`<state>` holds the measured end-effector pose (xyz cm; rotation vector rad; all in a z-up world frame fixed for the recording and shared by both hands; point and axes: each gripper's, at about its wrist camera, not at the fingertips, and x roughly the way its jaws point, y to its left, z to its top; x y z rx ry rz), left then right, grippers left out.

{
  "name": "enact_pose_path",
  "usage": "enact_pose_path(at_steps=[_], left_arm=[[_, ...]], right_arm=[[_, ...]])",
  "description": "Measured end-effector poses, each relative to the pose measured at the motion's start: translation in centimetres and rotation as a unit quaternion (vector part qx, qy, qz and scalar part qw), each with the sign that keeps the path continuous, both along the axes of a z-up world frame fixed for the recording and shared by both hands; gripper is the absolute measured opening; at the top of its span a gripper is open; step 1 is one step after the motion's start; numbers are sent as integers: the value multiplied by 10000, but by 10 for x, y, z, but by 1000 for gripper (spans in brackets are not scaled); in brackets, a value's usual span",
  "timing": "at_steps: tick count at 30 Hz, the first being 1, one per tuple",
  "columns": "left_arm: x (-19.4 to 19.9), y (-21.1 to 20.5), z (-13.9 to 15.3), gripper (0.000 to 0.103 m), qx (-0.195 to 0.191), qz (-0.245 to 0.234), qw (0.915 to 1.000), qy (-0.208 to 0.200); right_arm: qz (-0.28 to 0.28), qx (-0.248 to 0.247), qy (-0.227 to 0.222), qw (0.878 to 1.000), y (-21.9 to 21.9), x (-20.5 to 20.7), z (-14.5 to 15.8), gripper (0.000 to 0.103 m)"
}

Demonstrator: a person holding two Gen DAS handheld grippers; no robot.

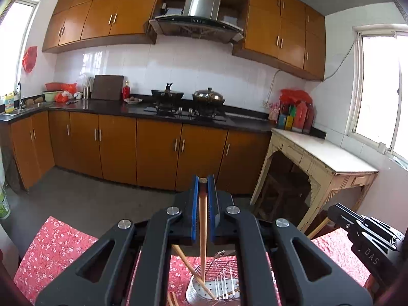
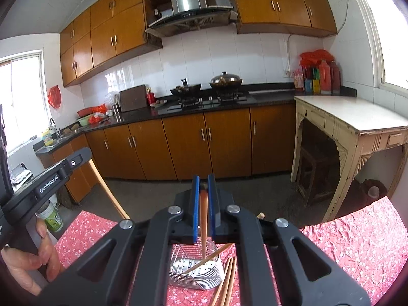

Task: Organize utensils
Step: 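Drop the chopstick into the wire holder by opening the right gripper, then move the right gripper back toward the remaining chopsticks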

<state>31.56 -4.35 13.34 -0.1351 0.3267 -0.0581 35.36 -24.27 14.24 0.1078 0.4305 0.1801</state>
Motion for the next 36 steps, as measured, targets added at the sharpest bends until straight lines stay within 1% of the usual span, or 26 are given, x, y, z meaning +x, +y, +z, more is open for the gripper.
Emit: enact_pose_path(at_steps=[1, 2, 3, 4, 5, 6, 10, 13, 16, 18, 20, 22, 24, 26, 28, 30, 31, 32, 33, 34, 36], left_arm=[[1, 1, -1, 7, 23, 67, 10000, 55], [1, 4, -1, 12, 26, 109, 9999, 107], [0, 6, -1, 31, 25, 142, 9998, 124], [-2, 9, 0, 45, 34, 221, 9997, 120], [-7, 14, 2, 62, 34, 354, 9994, 46], [-9, 18, 4, 63, 37, 397, 9992, -1], [-19, 26, 9, 63, 102, 435, 9990, 37], [-34, 34, 10, 63, 148, 477, 9988, 24], [-49, 44, 6, 63, 114, 494, 9987, 101], [-58, 50, 0, 63, 149, 504, 9984, 186], [-69, 54, -11, 65, 187, 508, 9981, 288], [-82, 58, -30, 68, 265, 474, 9974, 484], [-93, 60, -49, 79, 337, 497, 9960, 664], [-107, 57, -77, 84, 544, 506, 9930, 923], [-117, 54, -102, 84, 655, 379, 9905, 1152], [-127, 50, -128, 84, 670, 224, 9879, 1378], [-131, 48, -140, 84, 662, 146, 9868, 1473], [-133, 46, -149, 82, 671, 84, 9854, 1563], [-137, 43, -161, 77, 710, 28, 9833, 1675], [-141, 42, -171, 74, 721, -16, 9816, 1769], [-140, 37, -187, 68, 675, -98, 9778, 1979]], right_arm=[[-29, -82, 62, 9999, 1, 2, -2, 8], [-124, -161, 77, 9998, 1, 3, -4, 12], [-187, -200, 63, 9996, 0, 2, -5, 17], [-255, -217, 36, 9994, -3, 0, -5, 30], [-351, -199, -16, 9992, -8, -3, -4, 39], [-393, -182, -47, 9990, -11, -6, -3, 40], [-571, -134, -123, 9982, -28, -20, 4, 41], [-702, -84, -178, 9973, -41, -36, 9, 43], [-804, -57, -143, 9966, -53, -51, 6, 43], [-873, -62, -35, 9962, -60, -63, -3, 43], [-879, -90, 109, 9960, -65, -76, -18, 43], [-909, -127, 280, 9954, -68, -86, -36, 43], [-866, -133, 499, 9949, -68, -95, -59, 43], [-820, -213, 721, 9938, -64, -105, -86, 43], [-675, -278, 981, 9925, -56, -115, -116, 42], [-476, -295, 1292, 9900, -47, -123, -147, 35], [-341, -285, 1459, 9883, -41, -127, -161, 28], [-208, -296, 1663, 9854, -34, -131, -179, 22], [-111, -326, 1809, 9829, -29, -134, -191, 20], [-50, -333, 1901, 9812, -25, -135, -199, 17], [44, -287, 2077, 9778, -18, -139, -216, 15]])
